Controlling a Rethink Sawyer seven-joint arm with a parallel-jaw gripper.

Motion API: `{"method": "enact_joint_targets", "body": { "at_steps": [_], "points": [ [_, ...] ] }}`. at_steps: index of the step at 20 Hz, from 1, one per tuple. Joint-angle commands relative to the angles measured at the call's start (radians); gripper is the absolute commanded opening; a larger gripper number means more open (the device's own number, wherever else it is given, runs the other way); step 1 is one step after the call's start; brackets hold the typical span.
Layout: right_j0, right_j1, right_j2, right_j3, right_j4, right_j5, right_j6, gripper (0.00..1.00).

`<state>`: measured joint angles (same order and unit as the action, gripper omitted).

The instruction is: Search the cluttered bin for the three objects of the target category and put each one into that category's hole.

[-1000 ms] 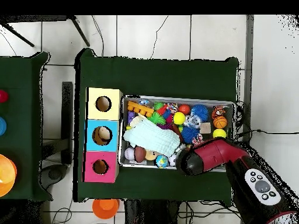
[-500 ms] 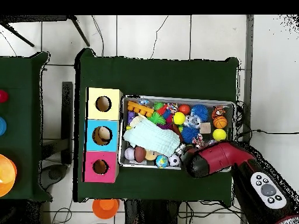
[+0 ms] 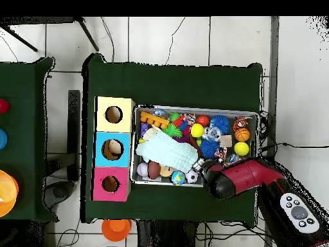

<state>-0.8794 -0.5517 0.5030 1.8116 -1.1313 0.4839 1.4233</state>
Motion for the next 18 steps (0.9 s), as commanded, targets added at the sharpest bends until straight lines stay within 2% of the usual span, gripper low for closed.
{"method": "enact_joint_targets", "body": {
  "at_steps": [1, 5, 10, 18],
  "points": [
    [0.054, 0.103, -0.047, -0.138, -0.111, 0.094, -0.201, 1.00],
    [0.097, 0.139, -0.093, -0.187, -0.115, 0.177, -0.221, 1.00],
    [0.147, 0.179, -0.138, -0.231, -0.124, 0.221, -0.204, 1.00],
    [0.222, 0.173, -0.184, -0.259, -0.113, 0.277, -0.174, 1.00]
  ]
}}
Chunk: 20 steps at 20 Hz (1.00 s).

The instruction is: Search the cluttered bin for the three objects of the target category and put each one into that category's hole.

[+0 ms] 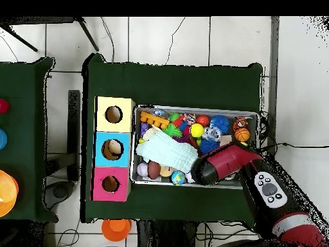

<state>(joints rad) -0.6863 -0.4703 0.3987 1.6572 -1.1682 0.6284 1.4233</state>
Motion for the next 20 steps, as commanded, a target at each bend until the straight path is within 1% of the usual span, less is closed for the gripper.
{"method": "enact_joint_targets", "body": {
  "at_steps": [1, 5, 6, 16, 18, 20],
  "points": [
    [0.035, 0.088, -0.087, -0.107, -0.069, 0.147, -0.179, 1.00],
    [0.065, 0.092, -0.113, -0.122, -0.068, 0.188, -0.194, 1.00],
    [0.073, 0.093, -0.122, -0.126, -0.065, 0.188, -0.197, 0.00],
    [0.117, 0.093, -0.159, -0.142, -0.076, 0.188, -0.185, 0.00],
    [0.120, 0.089, -0.169, -0.137, -0.072, 0.182, -0.183, 0.00],
    [0.115, 0.082, -0.171, -0.128, -0.062, 0.153, -0.165, 0.00]
  ]
}}
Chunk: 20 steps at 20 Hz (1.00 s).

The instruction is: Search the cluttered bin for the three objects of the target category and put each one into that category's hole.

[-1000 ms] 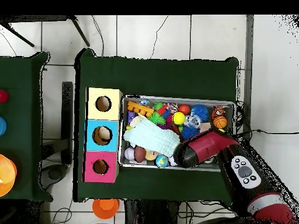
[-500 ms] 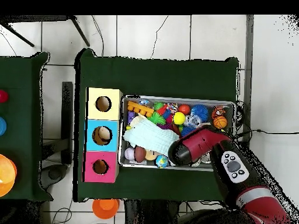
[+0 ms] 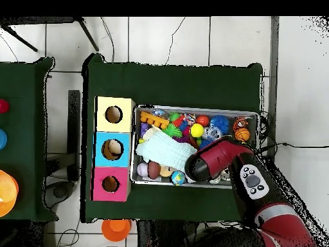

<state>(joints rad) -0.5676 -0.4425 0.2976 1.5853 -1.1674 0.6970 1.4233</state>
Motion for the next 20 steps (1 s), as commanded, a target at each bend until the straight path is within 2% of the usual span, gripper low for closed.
{"method": "enact_joint_targets", "body": {
  "at_steps": [1, 4, 7, 9, 12, 20],
  "points": [
    [-0.020, 0.034, -0.059, -0.035, -0.040, 0.062, -0.162, 0.00],
    [-0.092, -0.030, -0.004, 0.045, 0.047, 0.006, -0.171, 0.00],
    [-0.170, -0.142, 0.058, 0.149, 0.153, 0.042, -0.286, 0.00],
    [-0.198, -0.178, 0.091, 0.181, 0.197, 0.063, -0.319, 0.00],
    [-0.209, -0.208, 0.122, 0.206, 0.228, 0.084, -0.322, 0.00],
    [-0.237, -0.207, 0.208, 0.227, 0.314, 0.092, -0.293, 0.00]
  ]
}}
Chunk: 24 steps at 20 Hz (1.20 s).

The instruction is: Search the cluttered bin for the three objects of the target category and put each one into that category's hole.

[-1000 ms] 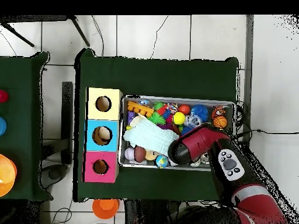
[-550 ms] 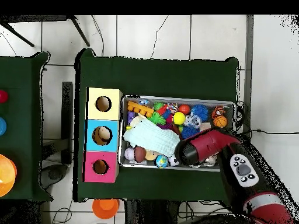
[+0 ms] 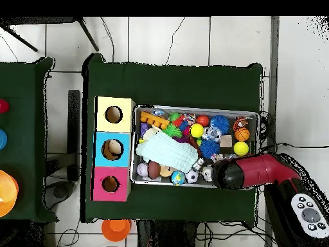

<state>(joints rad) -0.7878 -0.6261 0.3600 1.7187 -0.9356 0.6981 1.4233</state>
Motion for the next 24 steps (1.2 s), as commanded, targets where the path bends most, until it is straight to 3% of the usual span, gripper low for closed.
{"method": "enact_joint_targets", "body": {
  "at_steps": [1, 8, 17, 24],
  "points": [
    [-0.025, -0.025, 0.161, 0.097, 0.096, 0.083, -0.290, 0.00],
    [-0.070, -0.053, 0.237, 0.129, 0.150, 0.044, -0.264, 0.00],
    [-0.142, -0.124, 0.362, 0.209, 0.280, 0.005, -0.165, 0.00],
    [-0.175, -0.141, 0.387, 0.296, 0.286, -0.074, -0.075, 0.00]
  ]
}}
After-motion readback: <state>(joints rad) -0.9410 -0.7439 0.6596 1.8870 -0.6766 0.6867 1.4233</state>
